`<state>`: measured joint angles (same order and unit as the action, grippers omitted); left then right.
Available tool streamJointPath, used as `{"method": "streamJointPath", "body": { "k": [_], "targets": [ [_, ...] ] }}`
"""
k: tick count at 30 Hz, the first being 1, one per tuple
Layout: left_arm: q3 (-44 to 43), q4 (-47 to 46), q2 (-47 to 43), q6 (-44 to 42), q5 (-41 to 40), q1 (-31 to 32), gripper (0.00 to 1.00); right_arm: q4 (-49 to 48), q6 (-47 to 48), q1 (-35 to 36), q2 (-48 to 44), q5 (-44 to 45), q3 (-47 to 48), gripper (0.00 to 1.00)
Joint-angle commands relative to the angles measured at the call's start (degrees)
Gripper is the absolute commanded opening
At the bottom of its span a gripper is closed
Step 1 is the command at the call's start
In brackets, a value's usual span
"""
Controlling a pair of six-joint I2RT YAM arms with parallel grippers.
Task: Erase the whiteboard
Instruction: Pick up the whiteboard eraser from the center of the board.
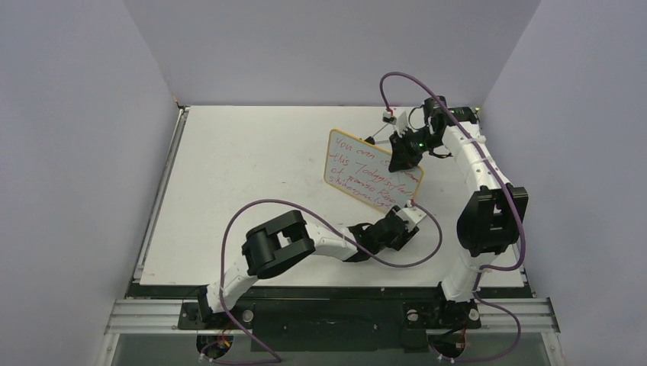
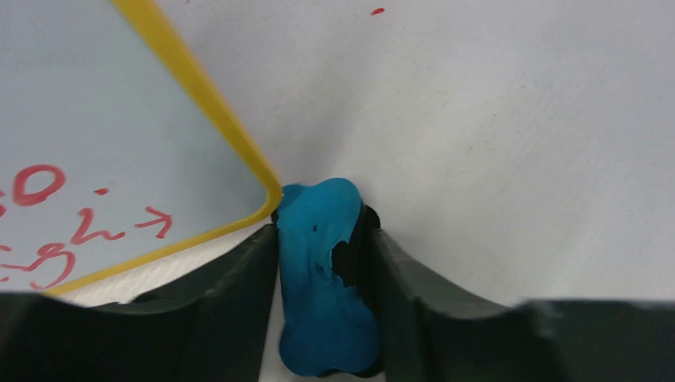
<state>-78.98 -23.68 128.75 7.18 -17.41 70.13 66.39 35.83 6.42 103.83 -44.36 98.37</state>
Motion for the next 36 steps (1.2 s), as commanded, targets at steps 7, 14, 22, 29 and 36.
{"method": "streamJointPath", "body": {
  "k": [7,14,22,29,36],
  "targets": [
    [-2.5,13.1,-1.4,-0.1,3.0,0.8,0.00,0.2,1.3,-1.0,-0.7,-2.9,1.2,0.00],
    [24.7,1.0,-26.9,8.0,5.0,-0.2,0.00,2.0,4.2,-0.7,-0.8,-3.2,0.2,0.00],
    [49.2,0.0,-47.7,12.4,-6.5,-6.1,0.00,3.5,7.4,3.5,-1.6,-2.7,-1.8,0.00],
    [57.0,1.1,-49.0,13.9,-9.1,-12.2,0.00,3.4,7.4,4.9,-1.4,-2.1,-2.6,0.00],
    [53.3,7.5,-45.6,14.6,-4.3,-13.4,0.26,3.4,7.6,5.0,-1.5,-1.8,-3.2,0.00]
  ]
}}
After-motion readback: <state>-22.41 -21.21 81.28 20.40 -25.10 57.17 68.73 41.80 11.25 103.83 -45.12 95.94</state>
